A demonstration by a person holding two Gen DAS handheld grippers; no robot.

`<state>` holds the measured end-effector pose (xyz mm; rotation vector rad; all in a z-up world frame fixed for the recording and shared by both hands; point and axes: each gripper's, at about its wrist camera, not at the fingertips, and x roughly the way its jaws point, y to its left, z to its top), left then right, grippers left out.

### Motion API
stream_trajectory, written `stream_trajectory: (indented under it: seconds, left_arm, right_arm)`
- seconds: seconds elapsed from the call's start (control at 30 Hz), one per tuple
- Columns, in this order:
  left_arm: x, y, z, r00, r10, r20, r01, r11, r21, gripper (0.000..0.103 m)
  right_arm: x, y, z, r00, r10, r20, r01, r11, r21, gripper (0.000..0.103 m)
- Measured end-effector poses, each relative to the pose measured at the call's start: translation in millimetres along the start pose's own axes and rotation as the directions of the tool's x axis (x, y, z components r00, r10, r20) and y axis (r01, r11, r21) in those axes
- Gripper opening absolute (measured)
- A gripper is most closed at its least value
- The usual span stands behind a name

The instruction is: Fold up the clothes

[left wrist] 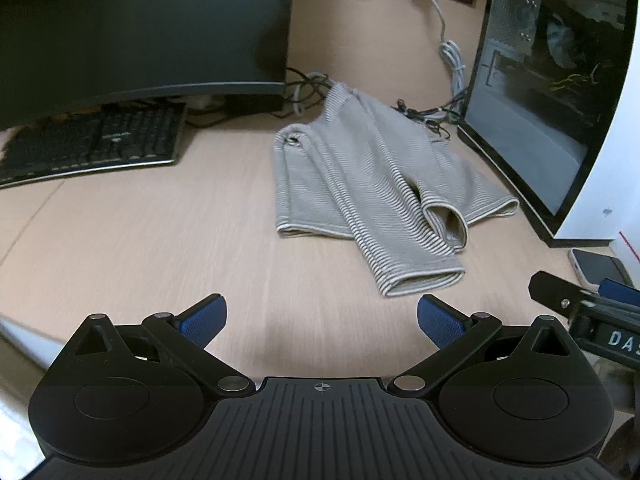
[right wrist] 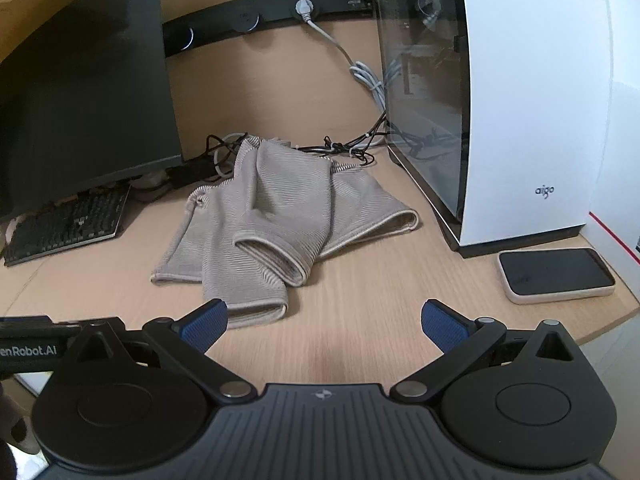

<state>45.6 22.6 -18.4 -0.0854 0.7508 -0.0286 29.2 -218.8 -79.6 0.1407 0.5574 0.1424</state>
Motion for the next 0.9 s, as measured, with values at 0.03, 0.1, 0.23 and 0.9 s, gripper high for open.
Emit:
stream_trajectory:
  seconds: [0.03,0.1,0.23,0.9]
  left_arm:
    - [6.7,1.9,4.8,1.000,-0.020,-0.008,0.020,1.000,0.004,0.103]
    - [20.4,5.6,14.7,0.998,-0.062,-0.025,0.062,0.998,0.014,0.103]
    - [48.0,13.1,34.3,0.987,-0.146,-0.061,0.148,0.988,0.036,0.103]
    - [206.5,24.0,119.0,0.877,-0.431,-0.212,0.446,0.895,0.027,0.103]
  right_arm:
    - [4.1,-0.6,2.4,1.000,0.008,-0.001,-0.008,1.000,0.024,0.103]
    - [12.3,-1.9,7.1,1.000,0.023,-0.003,-0.022,0.997,0.072,0.103]
    - [28.8,-4.5,16.5,0.999,0.053,-0.004,-0.052,0.985,0.167,0.103]
    - [110.3,35.2,71.8,0.997,-0.078,-0.023,0.081,0.972,0.221,0.103]
